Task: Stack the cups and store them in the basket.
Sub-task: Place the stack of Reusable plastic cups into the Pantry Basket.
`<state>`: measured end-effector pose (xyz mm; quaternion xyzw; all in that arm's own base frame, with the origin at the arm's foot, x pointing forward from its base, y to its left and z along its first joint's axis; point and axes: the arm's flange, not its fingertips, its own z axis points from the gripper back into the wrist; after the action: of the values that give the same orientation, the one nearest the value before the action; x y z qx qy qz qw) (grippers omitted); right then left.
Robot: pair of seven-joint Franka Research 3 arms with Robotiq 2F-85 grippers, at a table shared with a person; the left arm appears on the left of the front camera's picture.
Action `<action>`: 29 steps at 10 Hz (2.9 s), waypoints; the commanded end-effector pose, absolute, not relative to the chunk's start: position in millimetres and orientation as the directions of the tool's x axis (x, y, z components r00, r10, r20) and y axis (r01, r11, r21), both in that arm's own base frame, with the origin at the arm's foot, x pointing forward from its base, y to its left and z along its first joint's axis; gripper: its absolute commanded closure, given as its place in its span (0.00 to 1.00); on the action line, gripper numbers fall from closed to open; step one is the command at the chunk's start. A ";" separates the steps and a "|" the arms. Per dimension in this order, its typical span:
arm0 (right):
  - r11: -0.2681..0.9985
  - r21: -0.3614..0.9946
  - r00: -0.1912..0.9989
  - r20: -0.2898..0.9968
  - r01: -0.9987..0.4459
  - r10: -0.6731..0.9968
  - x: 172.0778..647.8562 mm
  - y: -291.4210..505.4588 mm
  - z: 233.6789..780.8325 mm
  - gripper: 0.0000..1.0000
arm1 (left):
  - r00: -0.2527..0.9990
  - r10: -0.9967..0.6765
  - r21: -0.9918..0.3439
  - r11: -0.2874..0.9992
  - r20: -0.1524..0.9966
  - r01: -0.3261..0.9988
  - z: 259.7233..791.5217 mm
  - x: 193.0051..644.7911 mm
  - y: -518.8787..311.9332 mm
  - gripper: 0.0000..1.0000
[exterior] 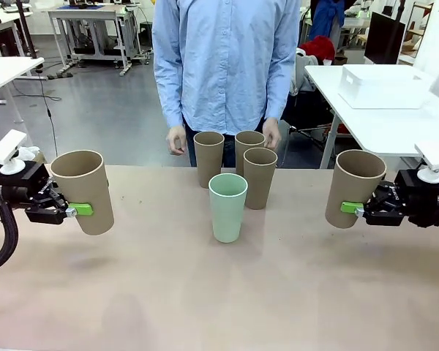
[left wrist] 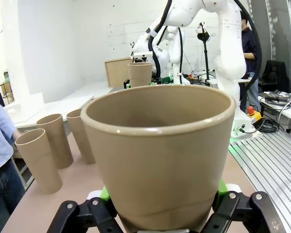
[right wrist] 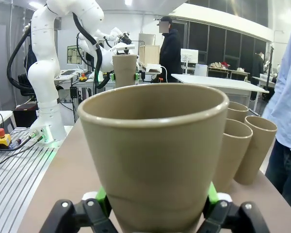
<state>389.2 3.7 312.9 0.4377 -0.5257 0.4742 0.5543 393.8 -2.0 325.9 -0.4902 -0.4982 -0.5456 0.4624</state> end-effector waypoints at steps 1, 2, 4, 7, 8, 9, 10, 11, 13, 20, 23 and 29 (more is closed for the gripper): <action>0.177 -0.032 -0.021 0.998 -0.984 0.059 390.4 4.0 314.4 0.15 | -0.106 -0.013 0.104 -0.079 0.994 0.991 329.0 393.0 -3.0 0.15; 0.177 -0.032 -0.021 0.998 -0.984 0.059 390.4 4.0 314.4 0.15 | -0.106 -0.013 0.104 -0.079 0.994 0.991 329.0 393.0 -3.0 0.15; 0.177 -0.032 -0.021 0.998 -0.984 0.059 390.4 4.0 314.4 0.15 | -0.106 -0.013 0.104 -0.079 0.994 0.991 329.0 393.0 -3.0 0.15; 0.177 -0.032 -0.021 0.998 -0.984 0.059 390.4 4.0 314.4 0.15 | -0.106 -0.013 0.104 -0.079 0.994 0.991 329.0 393.0 -3.0 0.15; 0.177 -0.032 -0.021 0.998 -0.984 0.059 390.4 4.0 314.4 0.15 | -0.106 -0.013 0.104 -0.079 0.994 0.991 329.0 393.0 -3.0 0.15; 0.177 -0.032 -0.021 0.998 -0.984 0.059 390.4 4.0 314.4 0.15 | -0.106 -0.013 0.104 -0.079 0.994 0.991 329.0 393.0 -3.0 0.15; 0.177 -0.032 -0.021 0.998 -0.984 0.059 390.4 4.0 314.4 0.15 | -0.106 -0.013 0.104 -0.079 0.994 0.991 329.0 393.0 -3.0 0.15; 0.177 -0.032 -0.021 0.998 -0.984 0.059 390.4 4.0 314.4 0.15 | -0.106 -0.013 0.104 -0.079 0.994 0.991 329.0 393.0 -3.0 0.15; 0.177 -0.032 -0.021 0.998 -0.984 0.059 390.4 4.0 314.4 0.15 | -0.106 -0.013 0.104 -0.079 0.994 0.991 329.0 393.0 -3.0 0.15; 0.177 -0.032 -0.021 0.998 -0.984 0.059 390.4 4.0 314.4 0.15 | -0.106 -0.013 0.104 -0.079 0.994 0.991 329.0 393.0 -3.0 0.15; 0.177 -0.032 -0.021 0.998 -0.984 0.059 390.4 4.0 314.4 0.15 | -0.106 -0.013 0.104 -0.079 0.994 0.991 329.0 393.0 -3.0 0.15; 0.177 -0.032 -0.021 0.998 -0.984 0.059 390.4 4.0 314.4 0.15 | -0.106 -0.013 0.104 -0.079 0.994 0.991 329.0 393.0 -3.0 0.15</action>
<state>389.2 3.6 312.3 0.4379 -0.5253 0.4739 0.5547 393.9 -2.0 325.7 -0.4899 -0.4979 -0.5459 0.4628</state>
